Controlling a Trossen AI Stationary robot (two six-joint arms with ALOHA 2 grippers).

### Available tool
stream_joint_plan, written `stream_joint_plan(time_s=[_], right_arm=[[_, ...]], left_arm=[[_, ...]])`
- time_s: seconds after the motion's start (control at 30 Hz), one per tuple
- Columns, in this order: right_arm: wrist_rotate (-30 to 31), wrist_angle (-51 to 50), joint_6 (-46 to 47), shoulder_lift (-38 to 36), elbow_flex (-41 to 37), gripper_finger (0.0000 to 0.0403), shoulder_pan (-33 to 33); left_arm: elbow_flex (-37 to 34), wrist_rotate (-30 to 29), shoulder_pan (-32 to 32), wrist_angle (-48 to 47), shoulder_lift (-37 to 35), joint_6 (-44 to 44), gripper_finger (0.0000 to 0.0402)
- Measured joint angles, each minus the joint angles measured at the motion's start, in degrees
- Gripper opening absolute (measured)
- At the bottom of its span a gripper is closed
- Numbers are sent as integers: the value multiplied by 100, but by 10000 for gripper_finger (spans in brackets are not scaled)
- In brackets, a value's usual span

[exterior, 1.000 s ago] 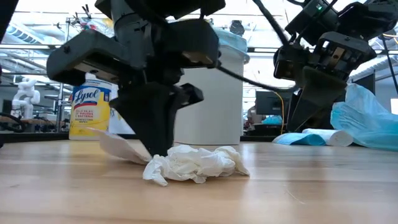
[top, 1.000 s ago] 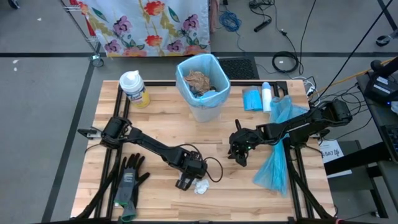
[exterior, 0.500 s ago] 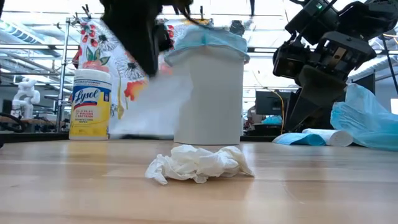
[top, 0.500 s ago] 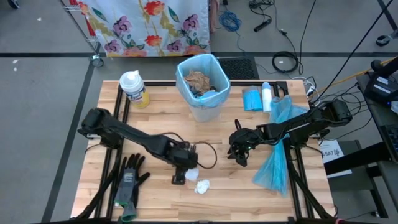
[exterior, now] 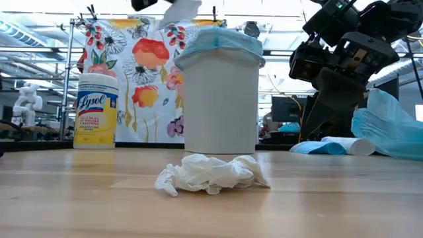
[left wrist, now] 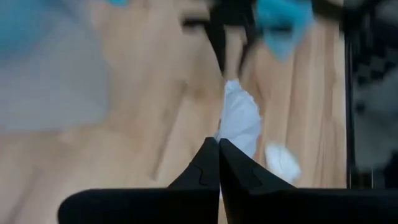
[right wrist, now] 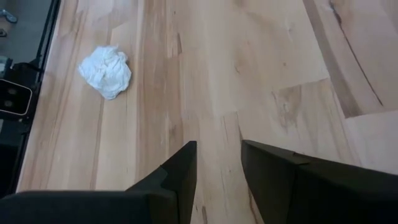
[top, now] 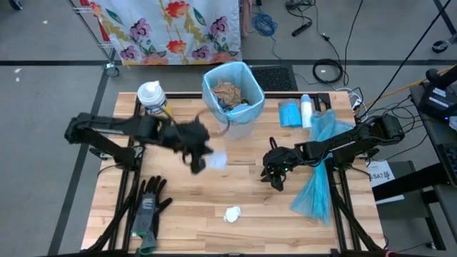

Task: Place trash/remove bag and relplace
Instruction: Put the white paper into the trash bin, then put the white napkin into the trash bin

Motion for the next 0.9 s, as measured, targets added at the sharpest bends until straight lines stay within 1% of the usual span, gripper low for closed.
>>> stream_joint_plan(time_s=[0.1, 0.27, 0.37, 0.47, 0.57, 0.67, 0.8, 0.9], right_arm=[[2, -5, 0, 0, -2, 116, 2], [143, -9, 0, 0, -2, 116, 2], [153, -14, 5, 0, -2, 116, 2], [153, -25, 10, 0, -2, 116, 2], [153, -32, 25, 0, -2, 116, 2], [151, -50, 140, 0, -2, 116, 2], [125, -68, 177, 0, -2, 116, 12], [113, -97, 268, 0, -2, 116, 13]], left_arm=[[489, 4, 535, -45, 8, 80, 0], [1494, 13, 1325, -31, 302, 989, 0], [2128, -303, 1714, -9, 564, 1052, 0], [2560, -551, 2107, 79, 755, 917, 0], [2678, -695, 2393, 504, 922, 737, 1], [2672, -686, 2604, 784, 1066, 700, 14], [2672, -675, 2779, 921, 1244, 504, 48], [2672, -447, 2856, 880, 1374, 271, 80]])
